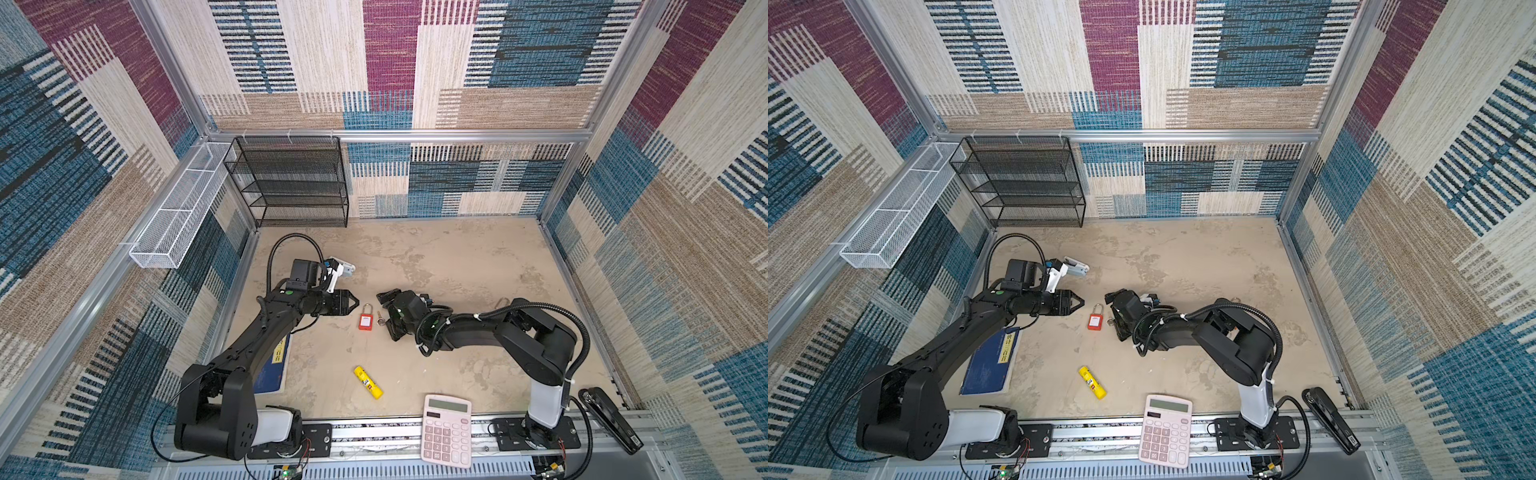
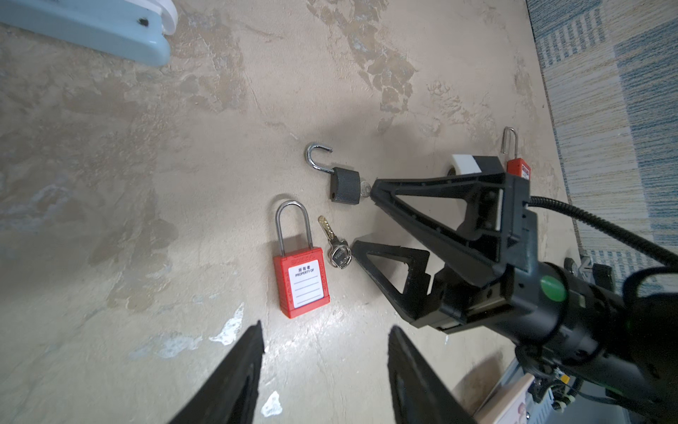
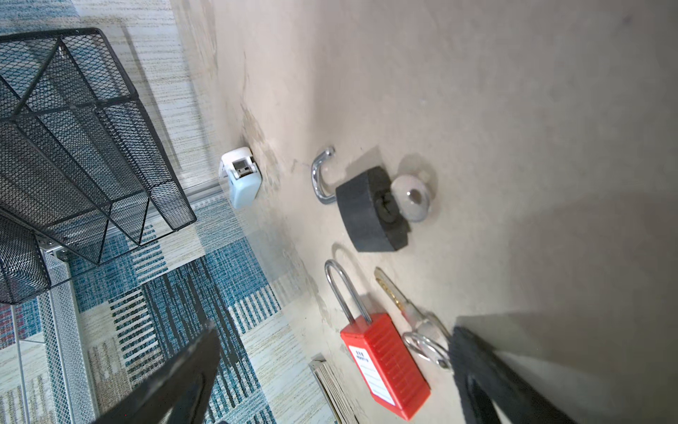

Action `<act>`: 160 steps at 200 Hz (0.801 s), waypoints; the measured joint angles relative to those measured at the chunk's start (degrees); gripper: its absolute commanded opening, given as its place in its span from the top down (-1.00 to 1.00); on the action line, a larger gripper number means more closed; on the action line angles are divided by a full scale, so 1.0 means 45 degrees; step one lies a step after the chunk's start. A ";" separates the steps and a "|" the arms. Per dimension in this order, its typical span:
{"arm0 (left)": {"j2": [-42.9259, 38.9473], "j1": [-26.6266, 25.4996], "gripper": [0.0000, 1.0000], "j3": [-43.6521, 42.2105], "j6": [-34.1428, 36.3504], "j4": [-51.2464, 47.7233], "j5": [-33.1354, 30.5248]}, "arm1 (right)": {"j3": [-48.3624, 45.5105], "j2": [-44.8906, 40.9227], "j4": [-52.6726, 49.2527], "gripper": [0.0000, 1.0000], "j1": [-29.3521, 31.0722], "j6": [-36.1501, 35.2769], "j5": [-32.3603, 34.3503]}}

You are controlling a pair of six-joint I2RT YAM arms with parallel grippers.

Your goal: Lock with the key

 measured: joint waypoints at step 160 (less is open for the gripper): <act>0.0199 -0.0335 -0.09 0.0593 -0.0379 -0.0918 -0.0204 | 0.0515 -0.3152 -0.1831 -0.95 -0.2025 -1.8724 -0.1715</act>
